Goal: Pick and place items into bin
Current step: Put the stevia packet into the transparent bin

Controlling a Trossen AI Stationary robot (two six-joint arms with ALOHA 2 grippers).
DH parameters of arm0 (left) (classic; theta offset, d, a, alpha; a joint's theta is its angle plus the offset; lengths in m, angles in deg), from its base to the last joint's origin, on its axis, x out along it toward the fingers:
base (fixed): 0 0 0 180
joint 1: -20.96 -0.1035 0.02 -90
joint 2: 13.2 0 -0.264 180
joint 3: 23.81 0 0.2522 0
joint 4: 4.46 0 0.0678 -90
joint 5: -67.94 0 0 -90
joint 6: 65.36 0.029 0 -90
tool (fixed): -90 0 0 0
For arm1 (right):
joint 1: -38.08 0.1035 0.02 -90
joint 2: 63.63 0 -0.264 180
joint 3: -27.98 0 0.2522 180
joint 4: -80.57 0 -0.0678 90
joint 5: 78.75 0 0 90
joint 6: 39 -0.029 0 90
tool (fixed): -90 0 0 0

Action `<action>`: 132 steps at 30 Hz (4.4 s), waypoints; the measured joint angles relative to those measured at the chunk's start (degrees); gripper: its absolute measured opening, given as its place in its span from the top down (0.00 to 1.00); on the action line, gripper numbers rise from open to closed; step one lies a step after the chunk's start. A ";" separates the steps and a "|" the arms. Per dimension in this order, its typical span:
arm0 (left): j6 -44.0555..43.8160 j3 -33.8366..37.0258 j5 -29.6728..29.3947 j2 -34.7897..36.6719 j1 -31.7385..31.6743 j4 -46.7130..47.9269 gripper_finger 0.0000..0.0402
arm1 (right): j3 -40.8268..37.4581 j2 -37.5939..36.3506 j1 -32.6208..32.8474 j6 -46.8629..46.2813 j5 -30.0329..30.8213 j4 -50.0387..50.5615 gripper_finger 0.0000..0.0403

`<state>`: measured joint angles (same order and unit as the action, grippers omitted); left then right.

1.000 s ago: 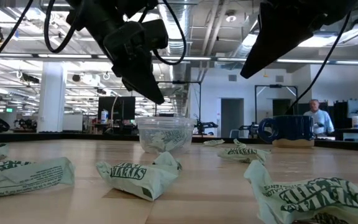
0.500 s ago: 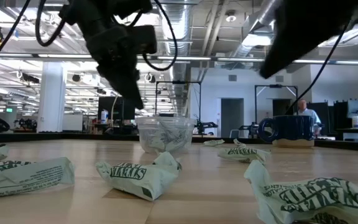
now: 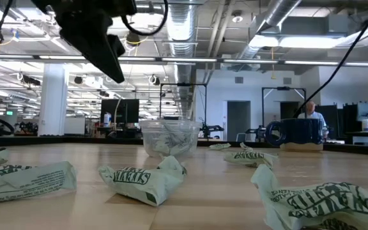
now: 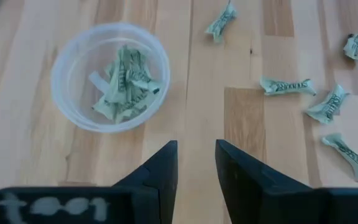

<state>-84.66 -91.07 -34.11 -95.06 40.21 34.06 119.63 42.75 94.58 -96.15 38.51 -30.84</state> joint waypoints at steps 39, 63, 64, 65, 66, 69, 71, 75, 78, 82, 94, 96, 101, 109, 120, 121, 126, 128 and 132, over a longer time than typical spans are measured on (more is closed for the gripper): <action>7.14 2.27 -25.42 -0.13 10.14 -15.35 0.76 | -10.42 1.70 -7.95 9.21 -10.65 -18.87 0.49; 6.42 2.27 -25.29 -0.13 10.14 -15.24 0.76 | -12.92 1.70 -9.78 10.71 -13.84 -22.32 0.62; 6.42 2.27 -25.29 -0.13 10.14 -15.22 0.76 | -12.92 1.70 -10.00 10.75 -13.84 -22.32 0.62; 6.42 2.27 -25.29 -0.13 10.14 -15.22 0.76 | -12.92 1.70 -10.14 10.78 -13.86 -22.32 0.62; 6.42 2.27 -25.29 -0.13 10.14 -15.22 0.76 | -12.92 1.70 -10.21 10.76 -13.84 -22.32 0.62; 6.40 2.27 -25.28 -0.13 10.14 -15.22 0.76 | -12.92 1.70 -10.53 10.75 -13.87 -22.32 0.61; 6.40 2.27 -25.27 -0.13 10.14 -15.22 0.76 | -12.92 1.70 -10.53 10.71 -13.87 -22.36 0.61; 6.40 2.27 -25.27 -0.13 10.14 -15.22 0.76 | -12.92 1.70 -10.31 10.68 -14.56 -23.04 0.62; 6.40 2.27 -25.26 -0.13 10.14 -15.22 0.76 | -12.92 1.70 -9.98 10.67 -15.28 -23.69 0.63; 6.23 2.27 -25.24 -0.13 10.14 -15.22 0.76 | -12.92 1.70 -10.00 10.67 -15.35 -23.82 0.64; 6.04 2.27 -25.21 -0.13 10.14 -15.20 0.76 | -12.59 4.10 -9.64 10.67 -17.53 -23.78 0.66; 6.03 2.27 -25.20 -0.13 10.16 -15.20 0.76 | -12.60 3.78 -9.76 10.67 -17.27 -23.80 0.67; 6.03 2.29 -25.22 -0.13 10.14 -15.17 0.76 | -12.74 3.43 -9.72 11.02 -16.80 -23.69 0.72; 6.03 2.29 -25.20 -0.13 10.14 -15.18 0.76 | -12.73 3.48 -9.74 12.17 -15.80 -23.85 0.89; 5.70 2.29 -25.87 -0.13 10.14 -15.26 0.76 | -6.98 3.85 -13.23 21.42 -9.33 -19.66 0.99; 5.55 2.29 -26.31 -0.13 10.14 -15.26 0.76 | -6.19 3.85 -13.87 22.55 -8.01 -18.81 0.99; 5.17 2.29 -27.93 -0.13 10.13 -15.21 0.76 | -2.58 3.76 -19.07 28.57 -1.49 -18.44 0.99; 5.12 2.29 -27.92 -0.13 10.14 -14.70 0.76 | -1.41 3.69 -21.74 32.55 -0.11 -19.18 0.99; 2.29 2.29 -27.93 -0.13 10.14 -10.43 0.76 | 0.09 3.65 -27.69 41.37 -0.02 -22.67 0.99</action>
<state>-82.37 -88.77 -62.05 -95.19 50.35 23.63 119.72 46.41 66.89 -54.78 38.48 -53.51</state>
